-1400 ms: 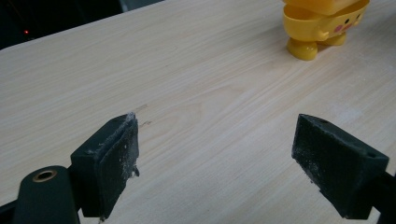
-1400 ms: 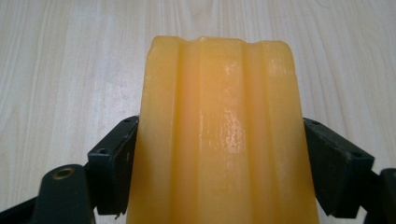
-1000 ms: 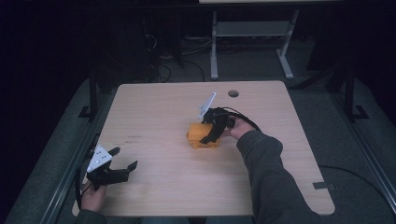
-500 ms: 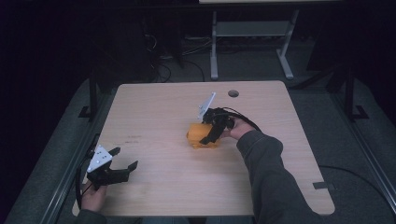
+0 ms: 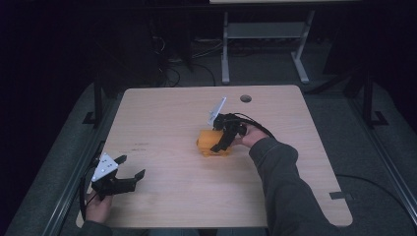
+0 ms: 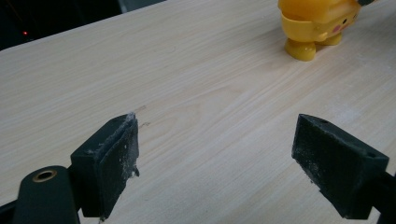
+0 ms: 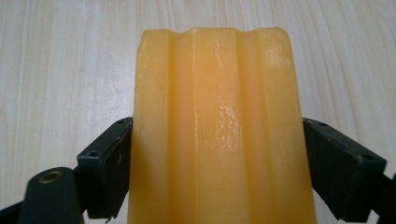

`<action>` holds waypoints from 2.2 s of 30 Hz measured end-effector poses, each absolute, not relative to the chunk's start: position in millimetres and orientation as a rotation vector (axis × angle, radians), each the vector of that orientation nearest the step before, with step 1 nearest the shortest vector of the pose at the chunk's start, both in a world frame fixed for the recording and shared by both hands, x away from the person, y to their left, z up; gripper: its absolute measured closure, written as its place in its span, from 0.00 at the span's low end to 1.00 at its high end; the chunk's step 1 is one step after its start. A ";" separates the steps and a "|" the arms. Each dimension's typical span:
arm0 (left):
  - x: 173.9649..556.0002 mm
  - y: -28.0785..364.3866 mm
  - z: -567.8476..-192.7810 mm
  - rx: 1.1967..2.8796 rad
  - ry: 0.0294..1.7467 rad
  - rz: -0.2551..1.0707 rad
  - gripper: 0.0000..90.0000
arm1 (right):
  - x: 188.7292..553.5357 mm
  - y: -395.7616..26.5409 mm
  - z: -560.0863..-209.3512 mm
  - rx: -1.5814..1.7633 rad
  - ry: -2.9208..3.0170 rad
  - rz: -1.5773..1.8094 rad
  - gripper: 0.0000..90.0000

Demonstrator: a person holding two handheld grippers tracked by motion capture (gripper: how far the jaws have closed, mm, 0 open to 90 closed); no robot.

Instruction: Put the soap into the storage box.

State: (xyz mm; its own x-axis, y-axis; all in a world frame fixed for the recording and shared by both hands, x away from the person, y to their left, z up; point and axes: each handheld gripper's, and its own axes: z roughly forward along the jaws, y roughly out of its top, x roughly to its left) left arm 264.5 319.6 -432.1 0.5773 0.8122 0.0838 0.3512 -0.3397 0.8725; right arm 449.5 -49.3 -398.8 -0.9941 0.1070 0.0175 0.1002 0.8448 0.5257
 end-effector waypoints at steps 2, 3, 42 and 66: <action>264.5 319.5 -432.1 1.930 0.934 0.660 0.16 | 449.0 -50.7 -397.0 0.183 3.005 0.866 0.17; 264.5 319.3 -432.1 1.931 0.934 0.659 0.16 | 448.7 -51.5 -396.2 0.185 3.002 0.867 0.17; 264.4 317.0 -433.2 1.939 0.930 0.656 0.16 | 436.6 -83.6 -372.6 0.281 2.945 0.946 0.16; 264.7 315.7 -433.9 1.944 0.928 0.654 0.16 | 426.1 -108.8 -367.3 0.354 2.920 0.956 0.16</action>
